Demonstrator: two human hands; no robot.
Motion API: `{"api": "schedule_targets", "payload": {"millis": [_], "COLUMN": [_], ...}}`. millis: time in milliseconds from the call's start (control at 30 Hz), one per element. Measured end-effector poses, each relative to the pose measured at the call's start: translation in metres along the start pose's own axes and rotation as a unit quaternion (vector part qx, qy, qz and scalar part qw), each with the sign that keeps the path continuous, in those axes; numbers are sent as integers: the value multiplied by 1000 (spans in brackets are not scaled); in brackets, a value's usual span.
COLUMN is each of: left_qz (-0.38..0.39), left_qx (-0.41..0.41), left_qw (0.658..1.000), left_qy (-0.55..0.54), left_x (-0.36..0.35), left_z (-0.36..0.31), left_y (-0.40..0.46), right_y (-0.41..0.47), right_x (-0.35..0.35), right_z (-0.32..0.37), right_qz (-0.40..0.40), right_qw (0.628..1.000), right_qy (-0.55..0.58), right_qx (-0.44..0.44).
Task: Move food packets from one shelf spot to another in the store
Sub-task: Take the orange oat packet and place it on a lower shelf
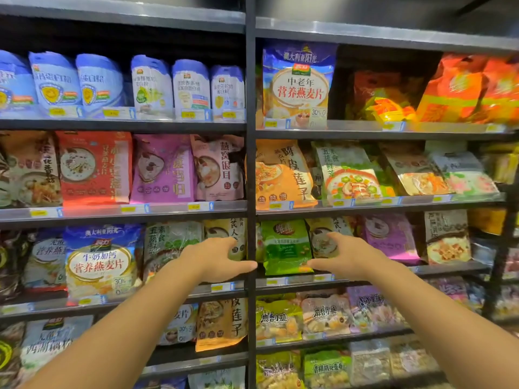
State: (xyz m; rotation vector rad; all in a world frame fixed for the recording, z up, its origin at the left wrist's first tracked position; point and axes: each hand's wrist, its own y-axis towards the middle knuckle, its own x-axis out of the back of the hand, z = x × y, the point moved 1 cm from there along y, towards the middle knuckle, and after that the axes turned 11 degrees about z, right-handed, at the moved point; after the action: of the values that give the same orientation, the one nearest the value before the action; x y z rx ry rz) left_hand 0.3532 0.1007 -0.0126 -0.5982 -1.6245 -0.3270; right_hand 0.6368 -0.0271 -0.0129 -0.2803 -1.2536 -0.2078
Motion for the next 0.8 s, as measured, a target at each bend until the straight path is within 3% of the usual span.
{"api": "schedule_targets", "payload": {"millis": [367, 600, 800], "left_qz": [-56, -117, -167], "left_qx": [-40, -78, 12], "left_qw": [994, 986, 982], "left_qy": [-86, -95, -88], "left_x": [53, 79, 96], "left_z": [-3, -52, -75], "left_y": [182, 285, 337], "right_y": [158, 259, 332], "right_x": [51, 91, 113], "right_z": [-46, -56, -66], "right_qz": [-20, -62, -83], "right_qw": [1000, 996, 989], "right_qy": [16, 31, 68], "right_qx": [10, 61, 102]}}
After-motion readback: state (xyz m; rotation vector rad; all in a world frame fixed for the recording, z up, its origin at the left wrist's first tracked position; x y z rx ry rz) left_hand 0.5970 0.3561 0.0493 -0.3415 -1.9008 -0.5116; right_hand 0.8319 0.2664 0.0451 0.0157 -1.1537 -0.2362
